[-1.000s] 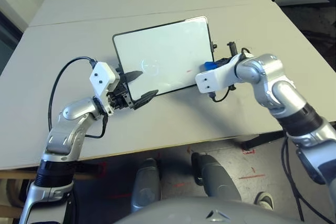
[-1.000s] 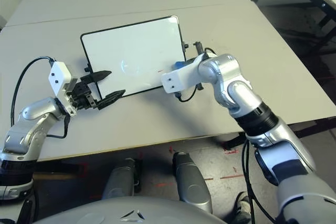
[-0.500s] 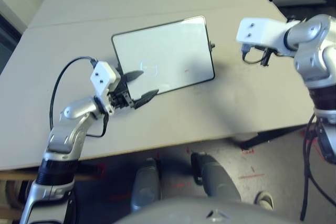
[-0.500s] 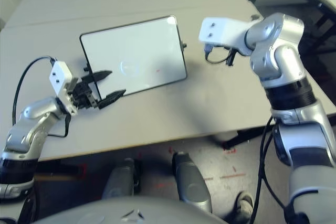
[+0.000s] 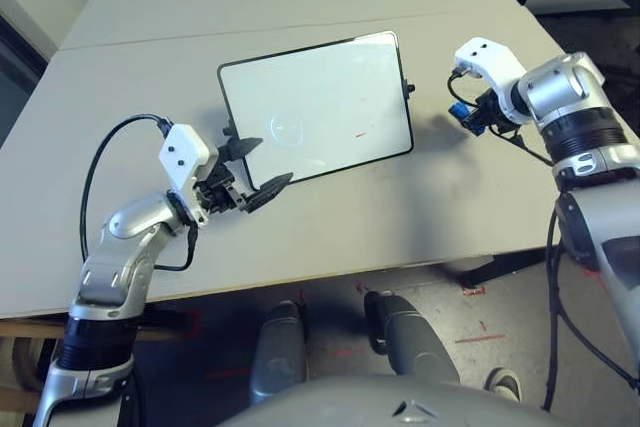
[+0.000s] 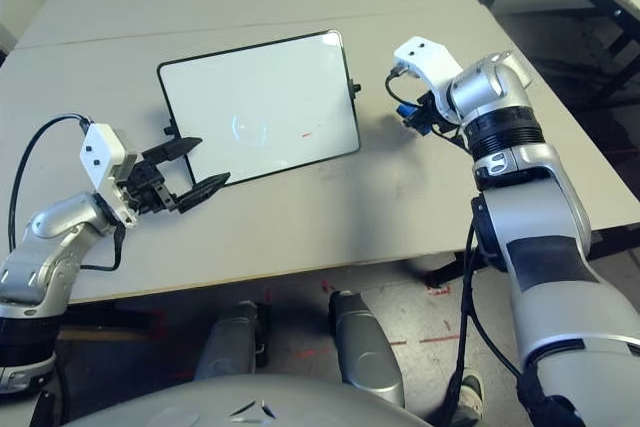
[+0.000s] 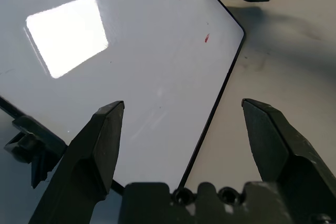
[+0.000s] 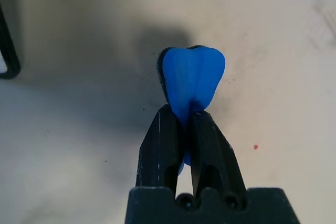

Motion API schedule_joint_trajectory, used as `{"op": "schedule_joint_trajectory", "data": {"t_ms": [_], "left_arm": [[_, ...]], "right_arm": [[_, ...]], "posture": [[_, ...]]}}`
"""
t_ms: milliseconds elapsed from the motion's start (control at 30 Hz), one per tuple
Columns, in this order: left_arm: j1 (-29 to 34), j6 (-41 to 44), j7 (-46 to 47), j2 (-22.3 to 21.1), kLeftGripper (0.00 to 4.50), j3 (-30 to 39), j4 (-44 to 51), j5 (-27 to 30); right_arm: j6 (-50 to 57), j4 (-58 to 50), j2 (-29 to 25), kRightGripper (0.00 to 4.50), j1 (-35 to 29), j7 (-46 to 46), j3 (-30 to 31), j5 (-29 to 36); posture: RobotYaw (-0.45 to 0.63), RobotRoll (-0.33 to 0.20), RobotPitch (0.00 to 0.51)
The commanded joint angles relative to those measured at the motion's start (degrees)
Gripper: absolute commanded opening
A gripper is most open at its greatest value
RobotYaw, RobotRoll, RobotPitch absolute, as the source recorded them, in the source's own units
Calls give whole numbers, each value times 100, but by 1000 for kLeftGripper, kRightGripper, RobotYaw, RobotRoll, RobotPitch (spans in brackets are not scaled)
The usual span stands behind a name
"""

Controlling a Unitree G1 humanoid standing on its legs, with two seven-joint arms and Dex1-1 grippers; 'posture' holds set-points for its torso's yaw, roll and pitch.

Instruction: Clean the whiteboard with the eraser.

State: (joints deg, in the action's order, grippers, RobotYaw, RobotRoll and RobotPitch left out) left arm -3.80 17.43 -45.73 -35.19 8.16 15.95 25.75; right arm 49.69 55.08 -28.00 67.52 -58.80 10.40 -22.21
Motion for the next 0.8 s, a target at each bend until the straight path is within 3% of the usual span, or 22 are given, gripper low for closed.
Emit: {"op": "schedule_joint_trajectory", "data": {"t_ms": [33, 233, 433, 567, 800], "left_arm": [[91, 10, 47, -58, 4500, 125, 134, 12], [250, 112, 236, -59, 4500, 738, 242, 301], [243, 368, 761, -98, 4500, 1716, 159, 623], [85, 535, 1328, -212, 4500, 2181, -174, 470], [-150, 563, 2013, -361, 4500, 2687, -1078, 223]], "right_arm": [[242, 544, 153, 117, 162, 450, -177, 313], [556, 626, 307, 2336, 328, 813, -409, 809], [636, -320, 90, 4480, 74, 1084, -913, 1454], [398, -1187, -130, 4480, -499, 1167, -1405, 1989], [-1810, -2033, -376, 4480, -1810, 1504, -2161, 2617]], "posture": [[-1, 0, 134], [36, 0, 136], [76, 0, 168], [101, 0, 182], [89, 0, 188]]}}
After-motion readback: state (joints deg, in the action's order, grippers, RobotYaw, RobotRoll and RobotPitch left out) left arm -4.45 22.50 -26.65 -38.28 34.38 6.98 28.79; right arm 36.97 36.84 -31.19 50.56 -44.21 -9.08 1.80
